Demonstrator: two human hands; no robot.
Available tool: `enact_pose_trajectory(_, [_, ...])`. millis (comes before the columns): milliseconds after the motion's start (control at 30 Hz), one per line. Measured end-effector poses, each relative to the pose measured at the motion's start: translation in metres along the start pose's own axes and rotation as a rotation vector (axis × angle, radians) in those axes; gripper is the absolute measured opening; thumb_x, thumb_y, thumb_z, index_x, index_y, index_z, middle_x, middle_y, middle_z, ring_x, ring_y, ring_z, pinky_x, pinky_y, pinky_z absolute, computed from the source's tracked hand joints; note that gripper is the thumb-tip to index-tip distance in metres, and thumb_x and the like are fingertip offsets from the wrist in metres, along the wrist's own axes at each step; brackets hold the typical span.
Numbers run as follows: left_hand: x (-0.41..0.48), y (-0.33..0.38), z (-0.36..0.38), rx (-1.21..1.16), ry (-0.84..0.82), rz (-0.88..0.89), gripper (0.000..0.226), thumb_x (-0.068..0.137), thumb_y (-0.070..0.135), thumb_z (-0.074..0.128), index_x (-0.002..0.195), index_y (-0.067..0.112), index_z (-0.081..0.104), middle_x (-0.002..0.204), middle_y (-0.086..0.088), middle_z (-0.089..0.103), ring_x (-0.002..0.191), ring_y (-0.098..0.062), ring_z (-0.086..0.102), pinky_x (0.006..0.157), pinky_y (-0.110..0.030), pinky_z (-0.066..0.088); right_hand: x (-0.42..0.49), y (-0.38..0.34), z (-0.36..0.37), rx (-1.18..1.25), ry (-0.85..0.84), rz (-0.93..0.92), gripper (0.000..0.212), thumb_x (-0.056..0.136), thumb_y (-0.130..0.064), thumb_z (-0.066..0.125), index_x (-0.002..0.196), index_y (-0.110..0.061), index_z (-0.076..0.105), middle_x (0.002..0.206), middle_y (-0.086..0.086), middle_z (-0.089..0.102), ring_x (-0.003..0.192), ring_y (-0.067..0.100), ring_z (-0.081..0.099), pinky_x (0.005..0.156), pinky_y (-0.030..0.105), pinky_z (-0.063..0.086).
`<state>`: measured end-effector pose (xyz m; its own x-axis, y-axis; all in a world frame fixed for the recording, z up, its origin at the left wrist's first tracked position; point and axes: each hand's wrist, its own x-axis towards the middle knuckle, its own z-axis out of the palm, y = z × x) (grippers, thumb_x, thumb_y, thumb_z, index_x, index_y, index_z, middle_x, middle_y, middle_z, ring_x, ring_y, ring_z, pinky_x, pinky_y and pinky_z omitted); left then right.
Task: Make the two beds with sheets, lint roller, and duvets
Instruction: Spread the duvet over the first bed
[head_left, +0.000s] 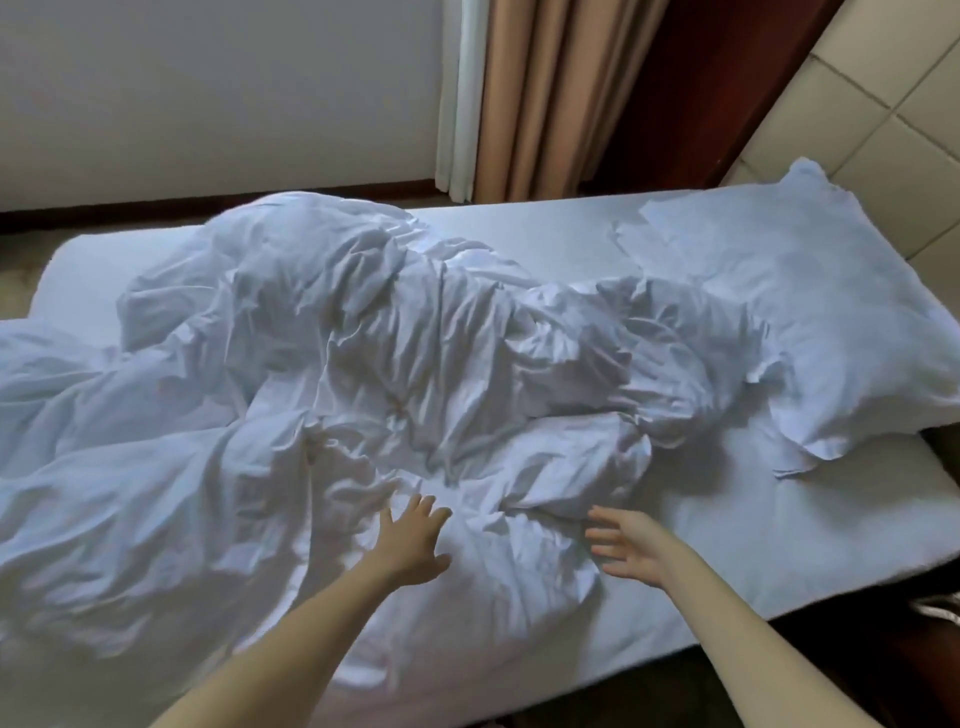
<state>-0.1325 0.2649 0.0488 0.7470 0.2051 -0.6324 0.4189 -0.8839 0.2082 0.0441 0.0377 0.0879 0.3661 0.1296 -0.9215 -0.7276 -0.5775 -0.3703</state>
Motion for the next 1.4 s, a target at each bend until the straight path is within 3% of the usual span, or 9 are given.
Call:
enact_pose_trajectory(233, [0.086,0.054,0.064,0.132,-0.178,0.007,0.126,0.061,0.070,0.069,0.151,0.022,-0.005,0.151,-0.015,0.020,0.144,-0.032,0.008,0.109,-0.062,-0.002,0.110,-0.009,-0.019,0.061,0.177,-0.101,0.076,0.089,-0.026,0.064,0.148,-0.011,0.020,0.150,0.009,0.032,0.135,0.028,0.033,0.104,0.039,0.030])
enact_pose_trajectory(367, [0.092,0.064,0.086,0.283,-0.075,0.025,0.066,0.078,0.028,0.067,0.135,0.013,0.036,0.119,-0.015,0.055,0.112,-0.031,0.053,0.105,-0.042,0.027,0.169,-0.006,-0.008,0.154,0.123,-0.067,0.101,0.061,-0.041,0.086,0.140,-0.005,0.035,0.136,0.007,0.048,0.112,0.027,0.054,0.091,0.039,0.047])
enact_pose_trajectory(433, [0.080,0.061,0.084,0.216,-0.086,0.009,0.044,0.084,0.014,0.056,0.127,0.016,0.047,0.117,-0.013,0.058,0.107,-0.032,0.057,0.094,-0.036,0.038,0.184,-0.001,0.001,0.336,0.046,-0.026,0.071,0.071,-0.041,0.079,0.127,-0.009,0.051,0.117,0.010,0.060,0.089,0.026,0.061,0.061,0.042,0.055])
enact_pose_trajectory(633, [0.018,0.057,0.073,0.123,-0.191,-0.079,0.036,0.087,0.011,0.048,0.121,0.019,0.054,0.120,-0.010,0.057,0.111,-0.031,0.055,0.075,-0.031,0.035,0.171,-0.007,0.007,0.348,-0.022,-0.103,0.047,0.092,-0.024,0.060,0.134,-0.006,0.049,0.109,0.010,0.064,0.083,0.022,0.060,0.069,0.037,0.051])
enact_pose_trajectory(733, [-0.014,0.064,0.081,0.161,-0.162,-0.104,0.039,0.084,0.012,0.051,0.121,0.023,0.058,0.118,-0.010,0.060,0.112,-0.031,0.055,0.086,-0.033,0.038,0.117,0.022,-0.017,0.150,-0.004,-0.157,0.046,0.093,-0.021,0.057,0.136,-0.010,0.046,0.107,0.008,0.061,0.079,0.017,0.057,0.060,0.029,0.047])
enact_pose_trajectory(900, [-0.045,0.080,0.101,0.264,0.013,-0.069,0.030,0.033,0.029,0.084,0.060,0.028,0.070,0.061,-0.004,0.064,0.061,-0.023,0.063,0.071,-0.033,0.053,0.044,0.104,-0.065,0.045,0.055,-0.234,0.035,0.094,-0.016,0.056,0.128,-0.008,0.051,0.112,0.011,0.061,0.079,0.017,0.059,0.059,0.029,0.053])
enact_pose_trajectory(1067, [-0.067,0.103,0.132,0.314,-0.060,-0.200,0.033,0.092,0.018,0.042,0.122,0.018,0.055,0.128,-0.005,0.049,0.124,-0.025,0.041,0.111,-0.042,0.019,-0.012,0.173,-0.057,-0.055,0.053,-0.159,0.029,0.093,-0.027,0.058,0.115,-0.010,0.052,0.110,0.010,0.060,0.091,0.027,0.060,0.076,0.044,0.056])
enact_pose_trajectory(1200, [-0.074,0.129,0.125,0.006,-0.032,-0.242,0.032,0.090,0.019,0.040,0.119,0.025,0.053,0.130,0.000,0.047,0.124,-0.021,0.043,0.105,-0.039,0.027,-0.037,0.201,-0.061,-0.201,0.009,-0.035,0.023,0.095,-0.028,0.051,0.108,-0.009,0.050,0.105,0.007,0.055,0.091,0.022,0.056,0.069,0.033,0.054])
enact_pose_trajectory(1400, [-0.023,0.157,0.060,-0.257,0.129,-0.150,0.028,0.090,0.017,0.049,0.117,0.021,0.056,0.127,-0.002,0.051,0.117,-0.019,0.050,0.098,-0.031,0.040,-0.018,0.135,-0.126,-0.499,-0.073,-0.057,0.017,0.096,-0.025,0.041,0.081,-0.018,0.047,0.070,-0.003,0.048,0.050,0.008,0.044,0.047,0.016,0.030])
